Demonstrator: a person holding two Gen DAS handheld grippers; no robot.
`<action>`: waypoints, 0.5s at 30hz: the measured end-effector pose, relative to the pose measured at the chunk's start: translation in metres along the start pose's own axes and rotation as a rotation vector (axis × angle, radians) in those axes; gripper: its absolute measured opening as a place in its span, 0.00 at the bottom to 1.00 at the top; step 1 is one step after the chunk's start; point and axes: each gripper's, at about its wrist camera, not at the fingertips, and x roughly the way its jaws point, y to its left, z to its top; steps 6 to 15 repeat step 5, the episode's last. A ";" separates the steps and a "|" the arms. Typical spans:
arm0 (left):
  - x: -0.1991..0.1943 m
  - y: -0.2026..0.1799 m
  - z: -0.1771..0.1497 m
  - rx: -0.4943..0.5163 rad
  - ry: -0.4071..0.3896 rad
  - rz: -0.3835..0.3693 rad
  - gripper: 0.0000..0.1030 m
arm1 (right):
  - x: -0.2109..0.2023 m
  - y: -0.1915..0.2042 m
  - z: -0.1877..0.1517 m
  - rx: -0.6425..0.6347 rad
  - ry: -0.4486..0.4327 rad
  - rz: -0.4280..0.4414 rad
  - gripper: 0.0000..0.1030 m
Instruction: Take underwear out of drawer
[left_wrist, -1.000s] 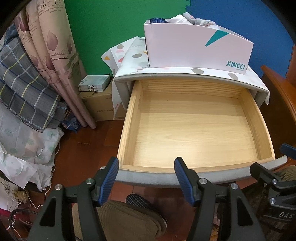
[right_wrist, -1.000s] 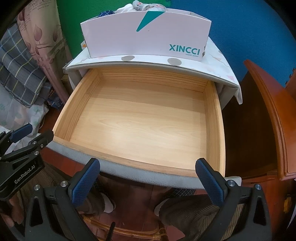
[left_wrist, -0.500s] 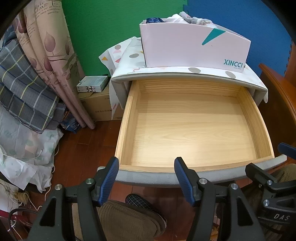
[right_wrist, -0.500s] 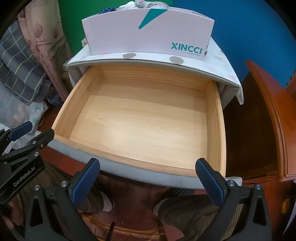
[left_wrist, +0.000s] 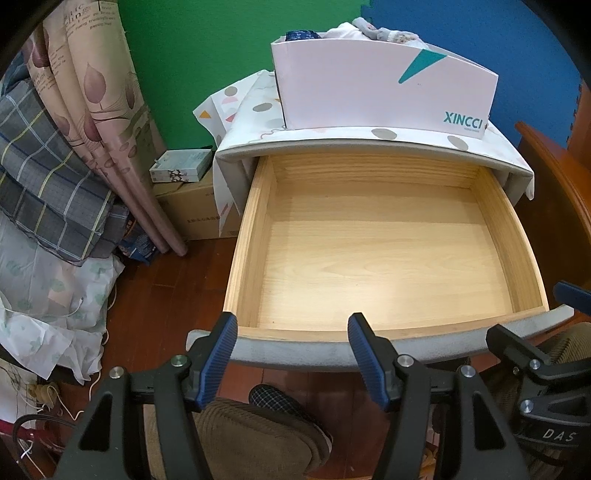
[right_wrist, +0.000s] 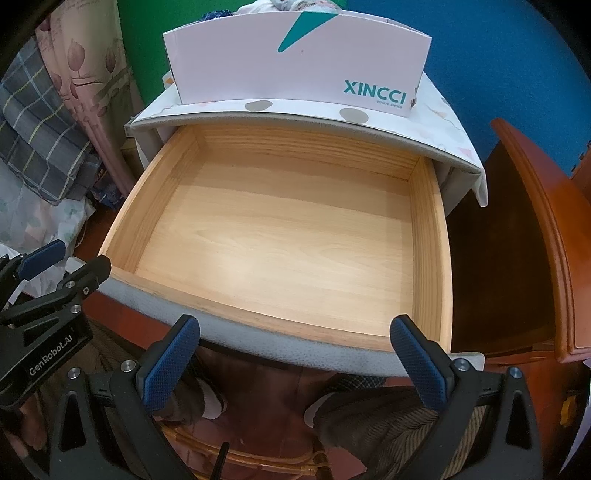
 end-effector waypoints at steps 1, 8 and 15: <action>0.000 0.000 0.000 0.002 0.000 -0.001 0.62 | 0.000 0.000 0.000 0.000 0.001 0.001 0.99; 0.001 -0.001 0.000 0.000 0.003 0.003 0.62 | 0.001 0.001 -0.001 -0.002 0.005 -0.002 0.99; 0.001 -0.001 0.000 0.000 0.003 0.003 0.62 | 0.001 0.001 -0.001 -0.002 0.005 -0.002 0.99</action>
